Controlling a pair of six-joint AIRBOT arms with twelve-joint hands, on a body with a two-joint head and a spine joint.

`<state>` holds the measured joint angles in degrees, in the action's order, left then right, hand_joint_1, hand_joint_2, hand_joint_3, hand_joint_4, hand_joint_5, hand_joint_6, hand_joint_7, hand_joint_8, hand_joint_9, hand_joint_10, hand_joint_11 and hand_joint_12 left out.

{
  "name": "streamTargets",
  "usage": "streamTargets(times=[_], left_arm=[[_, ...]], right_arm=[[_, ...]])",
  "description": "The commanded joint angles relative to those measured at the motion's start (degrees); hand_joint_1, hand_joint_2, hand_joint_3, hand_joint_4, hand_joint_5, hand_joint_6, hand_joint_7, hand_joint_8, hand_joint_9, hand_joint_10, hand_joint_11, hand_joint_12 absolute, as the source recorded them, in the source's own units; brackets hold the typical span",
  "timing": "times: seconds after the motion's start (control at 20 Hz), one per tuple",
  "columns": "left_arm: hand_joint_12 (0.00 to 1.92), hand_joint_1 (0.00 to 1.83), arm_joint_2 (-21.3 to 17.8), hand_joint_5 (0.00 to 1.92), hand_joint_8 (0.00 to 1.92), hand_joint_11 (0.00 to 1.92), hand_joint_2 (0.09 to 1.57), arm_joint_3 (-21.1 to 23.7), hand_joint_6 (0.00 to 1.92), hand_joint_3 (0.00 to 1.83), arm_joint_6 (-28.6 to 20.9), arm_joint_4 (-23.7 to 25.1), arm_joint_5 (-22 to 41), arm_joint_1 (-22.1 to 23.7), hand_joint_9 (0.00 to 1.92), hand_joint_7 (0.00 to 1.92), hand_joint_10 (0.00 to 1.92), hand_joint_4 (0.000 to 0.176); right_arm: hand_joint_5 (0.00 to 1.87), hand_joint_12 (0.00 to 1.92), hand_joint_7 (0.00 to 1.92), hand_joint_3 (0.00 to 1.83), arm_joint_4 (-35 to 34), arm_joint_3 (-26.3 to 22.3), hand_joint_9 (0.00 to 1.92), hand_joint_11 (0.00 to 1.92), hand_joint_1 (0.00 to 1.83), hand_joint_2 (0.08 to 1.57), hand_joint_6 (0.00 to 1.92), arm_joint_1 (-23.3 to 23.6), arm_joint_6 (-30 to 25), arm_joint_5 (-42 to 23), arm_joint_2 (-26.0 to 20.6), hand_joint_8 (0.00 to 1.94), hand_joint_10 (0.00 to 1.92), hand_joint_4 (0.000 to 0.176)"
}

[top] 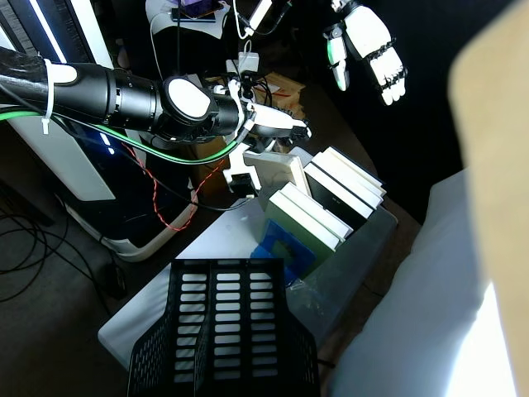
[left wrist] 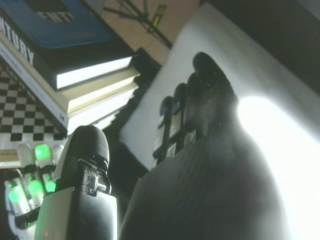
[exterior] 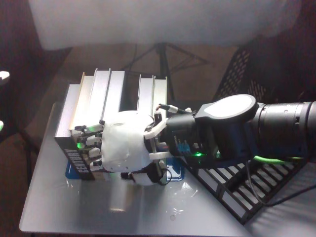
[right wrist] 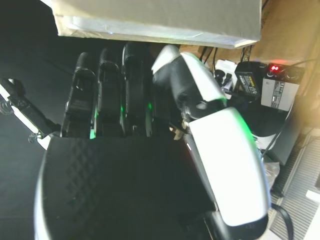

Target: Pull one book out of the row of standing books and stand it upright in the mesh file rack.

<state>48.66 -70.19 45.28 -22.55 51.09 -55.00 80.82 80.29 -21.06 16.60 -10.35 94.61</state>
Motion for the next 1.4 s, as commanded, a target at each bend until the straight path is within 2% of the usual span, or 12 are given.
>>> streamTargets(times=[0.0,0.05,0.1,0.15,0.2,0.35,0.55,0.8,0.95,1.15,1.25,1.35], left_arm=[[0.22,0.47,-1.06,0.06,0.0,0.0,1.41,-0.36,0.0,0.0,-0.15,-1.39,6.61,-0.05,0.0,0.03,0.0,0.0],[0.22,0.47,-1.07,0.05,0.0,0.0,1.4,-0.35,0.0,0.0,-0.27,-1.42,6.73,-0.19,0.0,0.02,0.0,0.0],[0.22,0.47,-1.07,0.06,0.0,0.0,1.4,-0.35,0.01,0.0,-0.37,-1.53,6.85,-0.36,0.0,0.03,0.0,0.0],[0.17,0.48,-1.04,0.07,0.0,0.0,1.4,-0.37,0.0,0.0,-0.44,-1.56,6.92,-0.41,0.0,0.04,0.0,0.0],[0.2,0.46,-1.01,0.07,0.0,0.0,1.4,-0.36,0.0,0.0,-0.48,-1.56,7.01,-0.42,0.0,0.04,0.0,0.001],[0.41,0.48,-0.96,0.07,0.0,0.0,1.4,-0.36,0.0,0.0,-0.51,-1.73,7.17,-0.65,0.0,0.03,0.0,0.0],[0.47,0.5,-1.02,0.07,0.0,0.0,1.39,-0.11,0.0,0.0,-0.66,-2.23,7.48,-1.1,0.0,0.04,0.0,0.0],[0.5,0.52,-0.97,0.07,0.0,0.0,1.38,0.06,0.0,0.0,-0.69,-2.58,7.59,-1.12,0.0,0.05,0.0,0.0],[0.68,0.49,-0.94,0.05,0.0,0.0,1.39,0.05,0.0,0.0,-0.69,-2.61,7.91,-1.1,0.0,0.04,0.0,0.001],[0.7,0.49,-0.83,0.06,0.0,0.0,1.39,-0.12,0.0,0.0,-0.86,-2.57,8.06,-1.12,0.0,0.04,0.0,0.004],[0.71,0.46,-0.73,0.05,0.0,0.0,1.4,-0.34,0.0,0.0,-1.04,-2.41,7.91,-1.12,0.0,0.03,0.0,0.008],[0.69,0.47,-0.67,0.05,0.0,0.0,1.39,-0.41,0.0,0.0,-1.04,-2.25,7.8,-1.11,0.0,0.03,0.0,0.006]], right_arm=[[0.49,0.0,0.35,0.0,-0.38,-0.23,0.11,0.0,0.03,1.47,0.27,-0.19,0.38,-1.51,0.1,0.0,0.01,0.0],[0.49,0.0,0.24,0.02,-0.35,-0.34,0.02,0.0,0.06,1.55,0.27,-0.28,0.38,-1.51,0.09,0.0,0.0,0.0],[0.52,0.0,0.31,0.0,-0.35,-0.38,0.08,0.0,0.73,1.43,0.25,-0.38,0.38,-1.51,0.09,0.02,0.02,0.0],[0.49,0.0,0.35,0.01,-0.35,-0.38,0.12,0.0,0.25,1.52,0.16,-0.43,0.38,-1.51,0.09,0.01,0.02,0.0],[0.55,0.0,0.38,0.03,-0.35,-0.4,0.09,0.0,0.82,1.33,0.14,-0.43,0.38,-1.51,0.09,0.01,0.04,0.0],[0.49,0.0,0.29,0.06,-0.22,-0.79,0.01,0.0,0.68,1.39,0.08,-0.43,0.29,-1.55,-0.17,0.01,0.01,0.0],[0.44,0.0,0.22,0.0,0.72,-3.6,0.03,0.0,1.04,1.18,0.05,-0.43,-1.49,-1.9,-2.93,0.01,0.01,0.0],[0.17,0.0,0.04,0.0,0.72,-7.87,0.0,0.0,0.87,1.01,0.0,0.09,-1.74,-4.45,-5.91,0.0,0.0,0.022],[0.23,0.0,0.02,0.0,0.7,-7.36,0.0,0.0,0.92,1.01,0.01,0.2,-1.71,-4.81,-5.43,0.0,0.0,0.031],[0.59,0.0,0.29,0.01,0.63,-4.87,0.01,0.0,1.24,1.09,0.09,0.19,-1.29,-4.24,-2.3,0.02,0.0,0.0],[0.59,0.0,0.33,0.02,0.63,-3.32,0.01,0.0,1.14,1.22,0.08,-0.12,-0.7,-3.2,-0.77,0.02,0.0,0.0],[0.47,0.0,0.19,0.03,0.63,-1.86,0.03,0.0,0.3,1.36,0.03,-0.85,-0.51,-2.06,0.5,0.01,0.01,0.0]])
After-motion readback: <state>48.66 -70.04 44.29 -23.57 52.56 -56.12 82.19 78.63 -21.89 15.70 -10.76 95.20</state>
